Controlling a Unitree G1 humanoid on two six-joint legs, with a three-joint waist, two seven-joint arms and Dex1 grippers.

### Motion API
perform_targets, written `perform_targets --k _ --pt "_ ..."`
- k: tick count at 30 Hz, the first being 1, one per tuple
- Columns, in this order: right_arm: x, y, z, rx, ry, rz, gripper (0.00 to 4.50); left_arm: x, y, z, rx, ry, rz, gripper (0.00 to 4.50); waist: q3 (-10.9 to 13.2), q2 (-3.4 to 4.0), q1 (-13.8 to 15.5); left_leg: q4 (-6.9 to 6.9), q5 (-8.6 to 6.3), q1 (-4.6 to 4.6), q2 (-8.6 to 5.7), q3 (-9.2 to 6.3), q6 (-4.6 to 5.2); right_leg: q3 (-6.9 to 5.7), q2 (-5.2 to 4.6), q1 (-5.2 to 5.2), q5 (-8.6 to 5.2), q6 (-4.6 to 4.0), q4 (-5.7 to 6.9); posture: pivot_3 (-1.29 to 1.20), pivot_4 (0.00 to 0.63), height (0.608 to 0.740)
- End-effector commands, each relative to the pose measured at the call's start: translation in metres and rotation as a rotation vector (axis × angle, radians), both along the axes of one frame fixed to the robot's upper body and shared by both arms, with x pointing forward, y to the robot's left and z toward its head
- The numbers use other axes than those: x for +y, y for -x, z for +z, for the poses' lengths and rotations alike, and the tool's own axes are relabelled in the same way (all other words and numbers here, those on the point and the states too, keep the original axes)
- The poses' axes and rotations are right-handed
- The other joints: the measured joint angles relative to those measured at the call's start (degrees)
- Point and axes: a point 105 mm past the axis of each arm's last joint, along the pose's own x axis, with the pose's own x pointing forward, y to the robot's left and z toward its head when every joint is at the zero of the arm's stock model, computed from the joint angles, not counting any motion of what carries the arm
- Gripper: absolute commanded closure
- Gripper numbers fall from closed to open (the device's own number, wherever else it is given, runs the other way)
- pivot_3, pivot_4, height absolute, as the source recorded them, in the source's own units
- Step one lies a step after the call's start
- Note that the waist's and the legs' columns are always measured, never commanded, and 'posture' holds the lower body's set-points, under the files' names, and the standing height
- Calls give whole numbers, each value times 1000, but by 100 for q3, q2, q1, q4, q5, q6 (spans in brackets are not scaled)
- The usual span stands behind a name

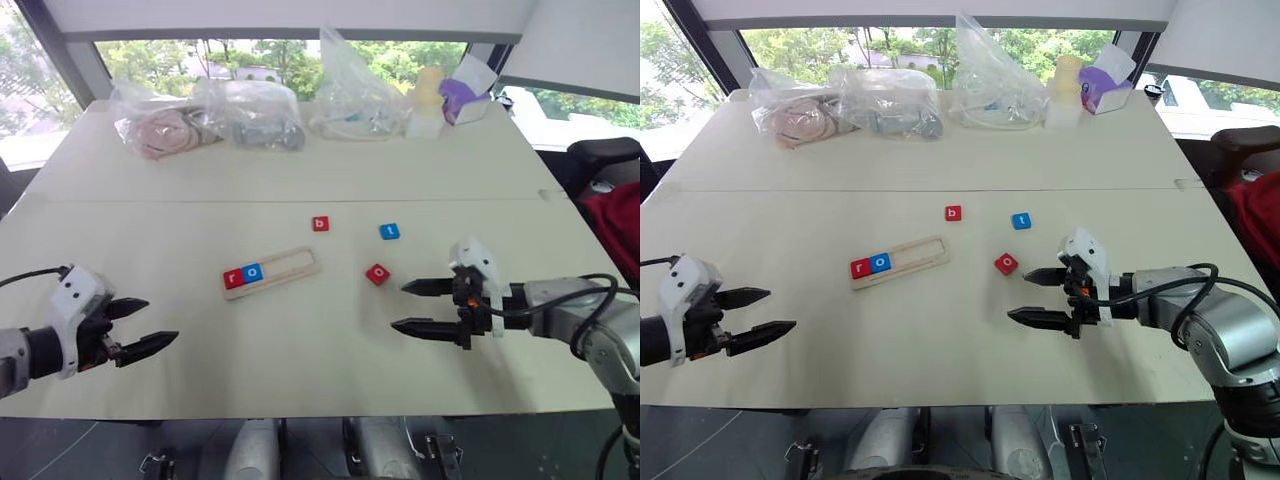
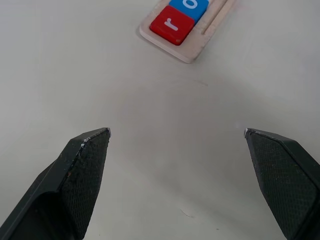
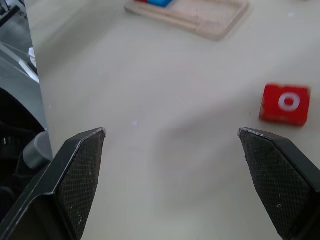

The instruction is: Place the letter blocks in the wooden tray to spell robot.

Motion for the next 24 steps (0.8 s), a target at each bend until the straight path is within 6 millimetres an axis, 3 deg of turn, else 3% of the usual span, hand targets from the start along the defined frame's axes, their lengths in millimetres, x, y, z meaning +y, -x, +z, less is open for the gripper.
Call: perform_targets --k 1,11,16,24 --pt "4 1 12 -53 -5 11 98 0 -4 6 -41 10 12 0 0 0 0 0 0 0 0 0 0 0 1 0 0 -1 0 0 150 735" --pt "4 -2 11 -74 0 -8 98 -5 -6 1 -23 25 1 0 0 0 -4 1 0 -1 0 1 0 0 1 1 1 -1 -2 0 150 735" --pt "9 -2 3 -61 -11 -9 98 2 -4 -3 -4 -8 38 0 0 -1 -11 0 0 0 0 1 0 0 2 0 1 -1 -2 0 150 735" --pt "9 -5 8 -62 -32 10 98 -2 2 -5 19 24 32 0 0 -1 -9 1 0 0 0 1 0 0 2 1 1 -1 -2 0 150 735"
